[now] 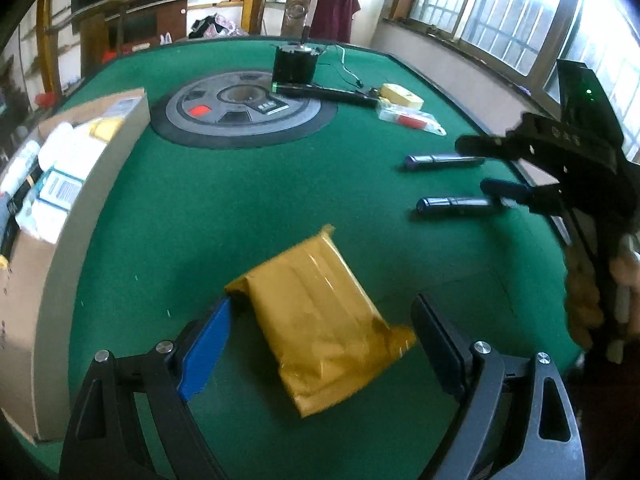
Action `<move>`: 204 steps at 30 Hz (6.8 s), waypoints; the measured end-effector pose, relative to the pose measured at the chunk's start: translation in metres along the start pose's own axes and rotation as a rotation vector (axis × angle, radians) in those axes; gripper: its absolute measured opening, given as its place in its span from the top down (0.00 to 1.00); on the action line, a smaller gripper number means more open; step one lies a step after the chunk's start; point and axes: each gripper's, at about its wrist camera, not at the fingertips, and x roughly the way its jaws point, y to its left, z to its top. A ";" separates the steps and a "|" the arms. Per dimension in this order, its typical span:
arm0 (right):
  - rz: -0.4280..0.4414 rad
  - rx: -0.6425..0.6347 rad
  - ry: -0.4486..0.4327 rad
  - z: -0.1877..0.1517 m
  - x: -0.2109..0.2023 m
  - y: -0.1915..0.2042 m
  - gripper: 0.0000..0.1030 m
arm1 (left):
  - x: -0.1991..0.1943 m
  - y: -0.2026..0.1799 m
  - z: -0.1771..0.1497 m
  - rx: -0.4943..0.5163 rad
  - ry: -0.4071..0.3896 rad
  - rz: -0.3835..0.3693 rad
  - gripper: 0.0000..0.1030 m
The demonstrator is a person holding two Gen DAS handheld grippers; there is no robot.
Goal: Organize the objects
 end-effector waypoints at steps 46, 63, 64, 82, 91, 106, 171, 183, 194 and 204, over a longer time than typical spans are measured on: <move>-0.028 -0.260 -0.024 -0.108 -0.013 0.120 0.86 | -0.130 0.164 -0.029 -0.210 -0.262 0.001 0.63; 0.295 -0.283 0.122 -0.103 0.044 0.265 0.86 | -0.089 0.243 -0.024 -0.292 -0.174 0.145 0.63; 0.305 -0.284 0.142 -0.105 0.055 0.275 0.86 | -0.085 0.248 -0.024 -0.299 -0.161 0.147 0.63; 0.174 -0.349 0.245 -0.129 0.150 0.327 0.86 | -0.075 0.264 -0.030 -0.302 -0.164 0.156 0.62; 0.162 -0.352 0.217 -0.130 0.143 0.324 0.85 | -0.095 0.269 -0.032 -0.381 -0.224 0.116 0.43; 0.086 -0.454 -0.083 -0.130 0.052 0.302 0.29 | -0.131 0.187 -0.027 -0.164 -0.366 0.468 0.34; -0.279 0.162 -0.083 0.105 0.063 -0.016 0.28 | -0.064 0.096 -0.007 -0.029 -0.184 0.194 0.34; -0.163 -0.309 0.099 0.056 0.097 0.085 0.44 | -0.053 0.095 -0.006 -0.060 -0.152 0.139 0.34; 0.073 -0.327 0.154 -0.019 0.031 0.100 0.37 | -0.050 0.072 0.008 0.055 -0.130 0.050 0.34; -0.010 0.102 0.056 0.000 0.006 -0.001 0.34 | 0.021 0.031 0.043 0.202 -0.030 0.163 0.34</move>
